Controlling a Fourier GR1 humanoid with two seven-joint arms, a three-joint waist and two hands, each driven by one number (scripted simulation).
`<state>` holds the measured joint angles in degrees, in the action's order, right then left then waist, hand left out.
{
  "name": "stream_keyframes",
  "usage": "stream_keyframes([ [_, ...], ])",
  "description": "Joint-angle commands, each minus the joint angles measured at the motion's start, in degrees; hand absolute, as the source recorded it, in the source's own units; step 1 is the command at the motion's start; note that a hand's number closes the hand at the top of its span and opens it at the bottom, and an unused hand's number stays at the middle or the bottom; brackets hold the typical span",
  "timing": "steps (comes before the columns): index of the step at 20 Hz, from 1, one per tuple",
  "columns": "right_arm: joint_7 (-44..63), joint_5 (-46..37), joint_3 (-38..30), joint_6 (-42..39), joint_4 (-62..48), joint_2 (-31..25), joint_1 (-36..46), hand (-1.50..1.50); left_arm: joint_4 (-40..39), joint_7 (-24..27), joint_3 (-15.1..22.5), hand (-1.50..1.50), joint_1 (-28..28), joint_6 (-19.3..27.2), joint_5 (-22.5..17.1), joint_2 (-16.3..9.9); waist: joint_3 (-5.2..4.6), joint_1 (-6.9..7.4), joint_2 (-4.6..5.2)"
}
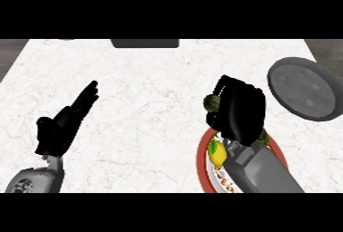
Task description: Pick the squash from the plate and place it in the pan
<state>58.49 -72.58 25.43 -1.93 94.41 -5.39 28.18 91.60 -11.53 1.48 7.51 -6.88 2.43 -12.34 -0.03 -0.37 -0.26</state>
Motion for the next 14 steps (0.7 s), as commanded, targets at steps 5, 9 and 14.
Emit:
stream_keyframes([
  [5, -2.29, -1.76, -9.47, 9.86, 0.56, -1.39, -3.31, 1.5, 2.38, -2.67, 0.96, 0.0, 0.36, 1.23, 1.69, 1.66, 0.06, 0.47, 0.23],
  [9, -8.95, 5.9, -16.87, 16.02, 0.6, -3.51, -5.46, 1.5, 3.89, -5.29, 1.34, 0.0, 1.46, 0.3, 0.95, 1.85, 0.08, 0.5, 0.26],
  [14, -21.2, 12.76, -26.55, 24.81, -14.78, -9.29, -2.86, 1.5, 3.59, -2.56, 2.04, 0.0, -0.7, 0.34, 1.93, 2.72, 0.09, 1.08, 0.45],
])
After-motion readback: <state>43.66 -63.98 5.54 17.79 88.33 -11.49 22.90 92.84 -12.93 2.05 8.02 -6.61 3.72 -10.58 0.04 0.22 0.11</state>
